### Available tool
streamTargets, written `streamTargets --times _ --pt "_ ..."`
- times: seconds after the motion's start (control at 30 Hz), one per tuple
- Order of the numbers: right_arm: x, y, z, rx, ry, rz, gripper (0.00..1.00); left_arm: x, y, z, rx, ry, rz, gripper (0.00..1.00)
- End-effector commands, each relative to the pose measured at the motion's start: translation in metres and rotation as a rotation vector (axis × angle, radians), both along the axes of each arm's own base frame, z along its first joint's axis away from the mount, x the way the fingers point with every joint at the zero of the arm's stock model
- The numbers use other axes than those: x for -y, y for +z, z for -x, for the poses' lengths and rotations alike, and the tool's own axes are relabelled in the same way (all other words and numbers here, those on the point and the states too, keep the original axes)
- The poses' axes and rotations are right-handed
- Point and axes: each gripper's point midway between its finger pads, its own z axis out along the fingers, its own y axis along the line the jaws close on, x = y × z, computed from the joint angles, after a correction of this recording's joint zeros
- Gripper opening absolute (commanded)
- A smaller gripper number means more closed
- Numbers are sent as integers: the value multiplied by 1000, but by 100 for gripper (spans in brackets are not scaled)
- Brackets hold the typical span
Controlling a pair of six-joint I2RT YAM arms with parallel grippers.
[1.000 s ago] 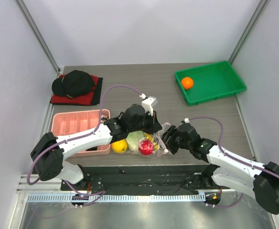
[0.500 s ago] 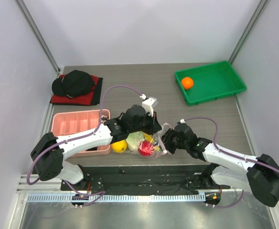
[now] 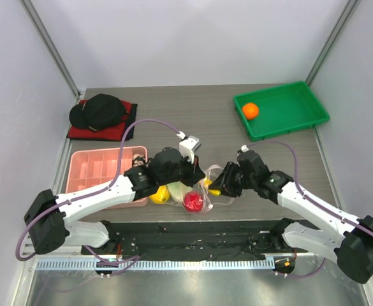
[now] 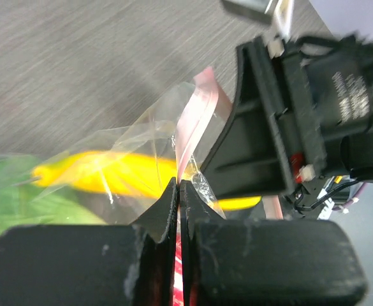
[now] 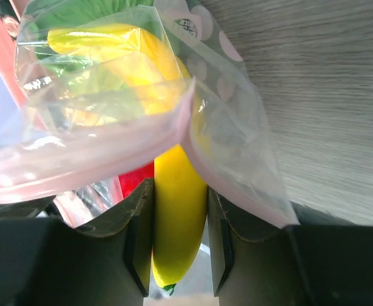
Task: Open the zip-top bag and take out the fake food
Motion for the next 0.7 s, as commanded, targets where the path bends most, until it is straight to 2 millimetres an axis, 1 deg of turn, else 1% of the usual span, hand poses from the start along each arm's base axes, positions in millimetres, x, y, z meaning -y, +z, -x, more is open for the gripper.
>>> streamTargets --times 0.0,0.03,0.07,0.13,0.17,0.2,0.27,0.33,0.37,0.4,0.43,0.47,0.53,0.57,0.6,0.63,0.67 --pt "23 21 5 85 169 191 2 -16 6 -8 78 50 -37 0" --pt "30 20 8 107 233 250 2 -16 9 -10 86 58 -33 0" --pt "43 20 13 59 241 334 1 -14 9 -12 86 63 -35 0" --pt "56 23 16 64 256 403 1 -12 10 -16 88 77 -31 0" --pt "65 32 19 87 261 438 1 -11 8 -20 90 94 -41 0" --pt "74 35 16 104 242 481 1 -11 9 -24 93 115 -41 0" --pt "87 42 22 98 266 541 1 -14 13 -34 105 173 -45 0" --pt "102 43 21 106 247 611 1 -15 18 -40 131 194 -46 0" --pt "108 47 21 113 238 635 1 -16 22 -43 143 208 -45 0" --pt "113 50 19 124 220 658 1 -21 25 -48 163 240 -55 0" --pt "121 55 15 145 191 693 2 -22 33 -50 179 248 -51 0" --pt "124 63 13 167 175 701 1 -25 32 -51 187 252 -73 0" --pt "128 72 8 207 161 717 1 -27 39 -56 205 273 -78 0" --pt "129 80 5 229 151 722 1 -27 41 -57 214 275 -84 0" --pt "132 84 3 236 139 739 1 -28 40 -57 214 277 -95 0" --pt "141 88 -3 254 102 781 1 -30 44 -59 223 286 -97 0" --pt "146 99 -6 274 67 798 2 -30 45 -60 227 290 -103 0"
